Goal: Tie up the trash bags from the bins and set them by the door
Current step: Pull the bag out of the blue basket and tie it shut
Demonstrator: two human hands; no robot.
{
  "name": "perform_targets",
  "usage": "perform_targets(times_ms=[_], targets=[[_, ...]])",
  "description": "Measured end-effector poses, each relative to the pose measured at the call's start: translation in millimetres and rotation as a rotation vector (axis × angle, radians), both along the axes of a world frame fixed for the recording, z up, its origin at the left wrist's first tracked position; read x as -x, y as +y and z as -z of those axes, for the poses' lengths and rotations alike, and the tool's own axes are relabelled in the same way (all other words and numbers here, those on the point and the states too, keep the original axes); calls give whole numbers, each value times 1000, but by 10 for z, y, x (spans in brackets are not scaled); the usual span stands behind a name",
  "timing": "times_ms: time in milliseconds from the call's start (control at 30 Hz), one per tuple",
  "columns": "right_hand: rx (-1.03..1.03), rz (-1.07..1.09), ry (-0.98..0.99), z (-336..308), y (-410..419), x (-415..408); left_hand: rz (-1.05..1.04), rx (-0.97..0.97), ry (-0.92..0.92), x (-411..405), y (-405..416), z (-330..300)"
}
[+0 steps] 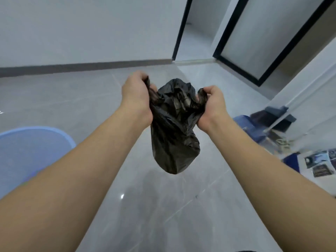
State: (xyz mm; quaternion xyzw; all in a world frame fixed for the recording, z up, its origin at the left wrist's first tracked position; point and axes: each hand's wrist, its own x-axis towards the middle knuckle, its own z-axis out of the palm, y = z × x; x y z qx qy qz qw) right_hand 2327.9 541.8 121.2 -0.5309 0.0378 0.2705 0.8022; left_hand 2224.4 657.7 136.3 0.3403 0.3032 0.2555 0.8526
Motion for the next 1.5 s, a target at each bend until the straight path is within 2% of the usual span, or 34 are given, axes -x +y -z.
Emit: perform_targets(times_ms=[100, 233, 300, 400, 433, 467, 567, 633, 767, 833, 967, 1033, 1100, 1167, 1233, 1300, 1367, 1400, 1500], targets=[[234, 103, -41, 612, -299, -173, 82, -165, 325, -148, -211, 746], [491, 184, -146, 1160, -812, -411, 574, -622, 763, -219, -318, 1612], [576, 196, -224, 1306, -1002, -461, 761, -820, 890, -208, -309, 1790], [637, 239, -320, 1378, -1182, -454, 811, -1112, 1028, -277, -294, 1858], [648, 239, -343, 1367, -1222, -431, 851, -1151, 1051, -320, -300, 1867], [651, 228, -363, 1348, -1255, -408, 941, -1113, 1044, -370, -319, 1879], [661, 188, -424, 1214, -1331, -336, 1312, -802, 845, -468, -525, 1882], [648, 194, -438, 1121, -1351, -310, 1405, -731, 709, -483, -685, 1971], [673, 184, -395, 1035, -1394, -313, 1219, -692, 558, -528, -876, 2089], [687, 201, -376, 1018, -1412, -364, 1084, -512, 470, -554, -865, 2016], [649, 414, -368, 983, -1395, -545, 792, -107, 200, -592, -658, 1774], [634, 429, -363, 955, -1333, -590, 708, -34, 143, -600, -614, 1667], [635, 387, -374, 933, -1248, -590, 784, -256, 321, -592, -667, 1640], [607, 368, -405, 923, -1167, -590, 1011, -490, 520, -530, -797, 1698], [559, 378, -432, 943, -1135, -611, 1127, -509, 617, -482, -901, 1809], [529, 397, -411, 955, -1174, -654, 1050, -402, 636, -517, -898, 1842], [600, 409, -411, 976, -1295, -733, 894, -223, 535, -616, -826, 1779], [664, 396, -441, 983, -1363, -778, 803, -226, 464, -691, -771, 1734], [793, 233, -544, 979, -1519, -870, 630, -599, 346, -849, -700, 1533]])
